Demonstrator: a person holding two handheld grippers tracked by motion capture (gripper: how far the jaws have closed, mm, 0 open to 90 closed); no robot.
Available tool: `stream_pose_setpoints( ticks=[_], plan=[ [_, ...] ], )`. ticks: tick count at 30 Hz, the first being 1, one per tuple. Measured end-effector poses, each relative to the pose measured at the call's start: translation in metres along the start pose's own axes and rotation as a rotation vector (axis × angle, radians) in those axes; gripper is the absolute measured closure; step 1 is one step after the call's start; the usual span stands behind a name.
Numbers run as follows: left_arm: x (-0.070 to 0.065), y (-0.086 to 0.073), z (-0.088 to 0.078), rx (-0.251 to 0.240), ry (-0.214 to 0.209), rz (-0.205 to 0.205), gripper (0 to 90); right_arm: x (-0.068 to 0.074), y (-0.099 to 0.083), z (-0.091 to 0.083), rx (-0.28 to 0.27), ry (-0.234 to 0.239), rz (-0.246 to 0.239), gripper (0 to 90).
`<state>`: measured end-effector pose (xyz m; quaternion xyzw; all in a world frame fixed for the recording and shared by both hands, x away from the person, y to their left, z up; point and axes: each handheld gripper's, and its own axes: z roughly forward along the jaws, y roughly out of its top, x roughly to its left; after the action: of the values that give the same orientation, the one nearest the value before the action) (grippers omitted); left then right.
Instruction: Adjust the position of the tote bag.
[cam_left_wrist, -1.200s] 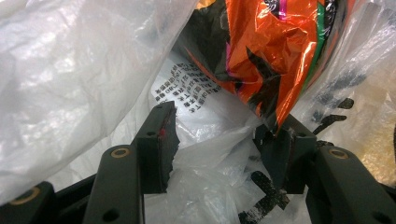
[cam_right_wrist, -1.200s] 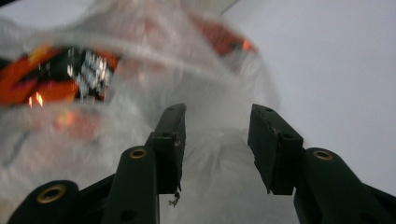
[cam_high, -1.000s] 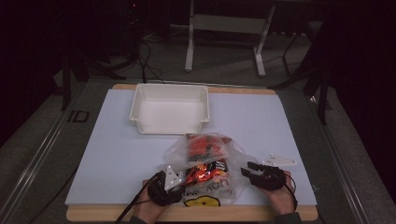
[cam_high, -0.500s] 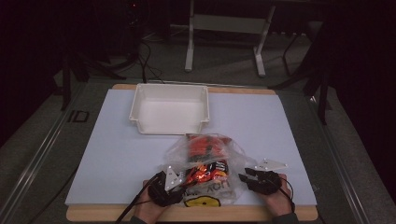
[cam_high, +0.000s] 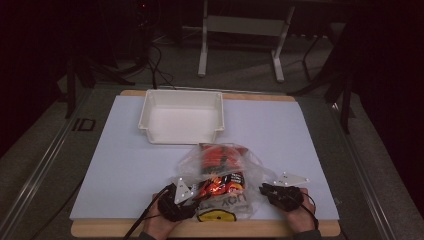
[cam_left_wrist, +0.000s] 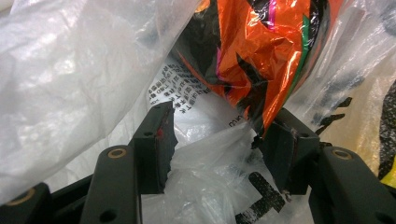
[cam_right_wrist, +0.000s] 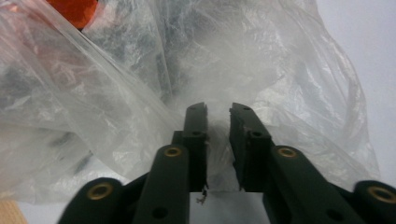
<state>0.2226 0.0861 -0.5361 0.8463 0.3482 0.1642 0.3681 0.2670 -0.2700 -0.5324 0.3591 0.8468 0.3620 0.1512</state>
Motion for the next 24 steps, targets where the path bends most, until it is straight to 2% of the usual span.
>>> stream_pose_setpoints(
  ticks=[7,10,11,12,15,20,21,22,24],
  plan=[
    [0.001,-0.001,-0.012,-0.056,-0.031,-0.022,46.1,-0.002,-0.002,-0.001,-0.006,-0.001,0.01,85.8],
    [0.002,-0.001,-0.023,-0.118,-0.063,-0.043,45.7,-0.002,-0.002,-0.001,-0.005,-0.004,0.011,86.6],
    [0.002,-0.001,-0.023,-0.118,-0.063,-0.043,45.7,-0.002,-0.002,-0.001,-0.005,-0.004,0.011,86.6],
    [0.004,0.0,-0.032,-0.164,-0.075,-0.056,45.7,-0.002,-0.002,-0.001,-0.005,-0.004,0.011,86.8],
    [0.004,0.004,-0.042,-0.209,-0.08,-0.06,47.7,-0.002,-0.002,-0.001,-0.006,-0.005,0.012,87.1],
    [-0.004,0.019,-0.046,-0.215,-0.081,-0.042,57.0,-0.002,-0.002,0.0,-0.007,-0.007,0.011,87.4],
    [-0.009,0.026,-0.044,-0.222,-0.102,-0.022,58.8,-0.002,-0.002,0.0,-0.008,-0.007,0.012,87.5],
    [-0.009,0.026,-0.044,-0.222,-0.102,-0.022,60.0,-0.002,-0.002,0.0,-0.008,-0.007,0.012,87.5],
    [-0.017,0.038,-0.04,-0.229,-0.131,0.008,63.1,-0.002,-0.002,-0.001,-0.009,-0.005,0.015,87.5]
  ],
)
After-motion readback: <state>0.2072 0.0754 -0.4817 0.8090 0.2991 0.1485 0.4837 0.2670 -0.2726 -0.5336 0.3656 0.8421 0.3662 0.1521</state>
